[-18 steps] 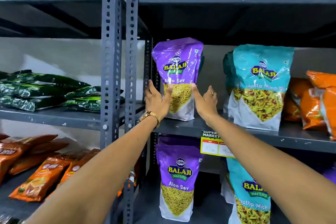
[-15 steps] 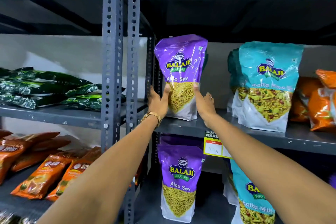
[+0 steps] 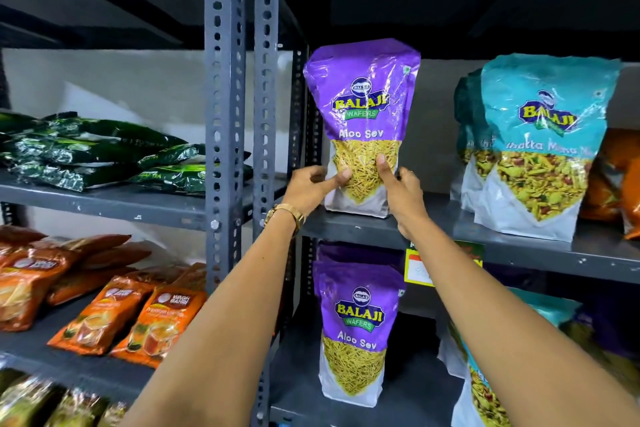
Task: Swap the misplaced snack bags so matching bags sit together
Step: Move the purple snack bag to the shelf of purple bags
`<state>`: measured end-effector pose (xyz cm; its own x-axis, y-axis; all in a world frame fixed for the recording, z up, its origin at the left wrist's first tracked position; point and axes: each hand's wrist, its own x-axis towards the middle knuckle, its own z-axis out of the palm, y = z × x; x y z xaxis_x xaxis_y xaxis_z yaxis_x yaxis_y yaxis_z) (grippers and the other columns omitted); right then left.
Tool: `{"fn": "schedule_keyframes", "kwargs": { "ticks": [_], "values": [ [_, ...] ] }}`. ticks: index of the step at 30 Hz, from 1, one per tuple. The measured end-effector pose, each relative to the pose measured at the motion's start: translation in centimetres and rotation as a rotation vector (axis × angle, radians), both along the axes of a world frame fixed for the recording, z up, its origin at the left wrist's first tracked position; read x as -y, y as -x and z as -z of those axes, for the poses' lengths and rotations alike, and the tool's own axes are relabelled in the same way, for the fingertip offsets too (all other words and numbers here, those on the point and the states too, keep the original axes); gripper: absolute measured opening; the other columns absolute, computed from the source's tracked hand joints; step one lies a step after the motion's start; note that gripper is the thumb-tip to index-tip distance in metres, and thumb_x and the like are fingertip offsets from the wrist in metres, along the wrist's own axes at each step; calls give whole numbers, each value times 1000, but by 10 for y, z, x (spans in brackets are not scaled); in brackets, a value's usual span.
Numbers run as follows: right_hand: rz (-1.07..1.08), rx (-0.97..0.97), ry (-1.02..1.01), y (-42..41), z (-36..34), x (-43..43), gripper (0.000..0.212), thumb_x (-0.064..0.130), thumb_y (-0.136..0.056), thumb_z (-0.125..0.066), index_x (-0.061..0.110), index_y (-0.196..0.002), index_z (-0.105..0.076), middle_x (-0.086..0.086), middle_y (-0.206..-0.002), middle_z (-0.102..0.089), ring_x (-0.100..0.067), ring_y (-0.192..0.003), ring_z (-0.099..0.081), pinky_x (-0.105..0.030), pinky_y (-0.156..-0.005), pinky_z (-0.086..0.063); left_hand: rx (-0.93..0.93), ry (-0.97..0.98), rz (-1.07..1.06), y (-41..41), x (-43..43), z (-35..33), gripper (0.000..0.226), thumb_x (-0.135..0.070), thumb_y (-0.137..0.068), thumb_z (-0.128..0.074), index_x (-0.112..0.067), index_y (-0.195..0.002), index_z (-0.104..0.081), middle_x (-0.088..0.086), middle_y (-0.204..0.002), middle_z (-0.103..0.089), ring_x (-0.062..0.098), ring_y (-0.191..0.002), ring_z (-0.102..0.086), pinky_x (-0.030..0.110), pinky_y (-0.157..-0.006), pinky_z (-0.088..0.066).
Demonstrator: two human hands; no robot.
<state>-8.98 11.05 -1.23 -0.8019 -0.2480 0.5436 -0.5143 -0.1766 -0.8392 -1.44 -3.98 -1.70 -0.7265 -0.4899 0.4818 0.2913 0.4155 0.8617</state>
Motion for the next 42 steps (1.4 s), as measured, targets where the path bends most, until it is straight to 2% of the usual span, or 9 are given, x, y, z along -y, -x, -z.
{"fn": "schedule_keyframes", "kwargs": {
  "ticks": [5,11,15,17,21,30,35,38,42],
  "values": [
    [-37,18,-63,-13,-3,-20,57,65,-73,-61,9,-85,-60,-15,-96,-72,-26,-87,-66,-37,-72,-52,-35,-45,19,-16,-11,0,48,-33,-69,-82,-8,-105,-63,7,-107,-68,17,-97,-63,20,-79,-50],
    [-68,-7,-56,-50,1,-52,100,76,-61,-63,-12,-107,-53,-32,-113,-66,-37,-99,-69,-51,-85,-54,-133,-88,-45,-57,-48,10,63,-40,-59,-87,-8,-107,-61,9,-109,-71,19,-100,-68,32,-89,-56],
    [-59,-59,44,-84,21,-77,41,51,-86,-57,12,-91,-66,11,-67,-73,2,-59,-62,-18,-55,-48,-178,-69,-40,-92,-78,18,75,-51,-47,-87,-13,-106,-61,7,-110,-70,19,-102,-67,39,-94,-55],
    [-85,-88,133,-101,35,-93,21,38,-92,-54,20,-95,-65,16,-77,-73,4,-72,-66,-13,-64,-51,-182,-48,-20,-110,-94,25,68,-44,-50,-88,-15,-104,-60,7,-110,-71,21,-101,-68,40,-92,-55],
    [-78,-98,202,-129,74,-129,36,42,-85,-57,15,-107,-64,7,-100,-74,-7,-98,-66,-21,-85,-52,-157,-24,57,-136,-128,53,58,-27,-56,-90,-15,-103,-59,7,-106,-72,20,-96,-69,34,-84,-57],
    [51,91,161,-139,177,-224,31,41,-80,-56,22,-104,-62,21,-97,-75,4,-95,-66,-11,-79,-49,10,-116,217,-115,-208,152,62,-23,-48,-93,-12,-100,-60,1,-97,-72,5,-81,-64,13,-68,-50],
    [147,213,162,-125,227,-278,57,65,-61,-72,28,-105,-66,16,-103,-76,-2,-99,-67,-16,-85,-52,101,-120,318,-76,-253,206,68,-32,-45,-92,-10,-101,-60,10,-103,-72,22,-97,-68,31,-81,-56],
    [197,259,172,-112,255,-308,48,48,-73,-71,21,-112,-64,8,-108,-75,-12,-106,-65,-22,-89,-53,164,-124,397,-51,-280,235,70,-38,-44,-89,-15,-104,-60,12,-108,-70,26,-103,-66,41,-88,-54],
    [279,312,154,-96,279,-342,32,22,-87,-57,18,-118,-59,7,-110,-73,-13,-108,-65,-19,-86,-54,284,-88,544,-15,-315,260,68,-34,-52,-86,-14,-109,-54,14,-114,-64,18,-103,-60,21,-86,-49]
  ]
}}
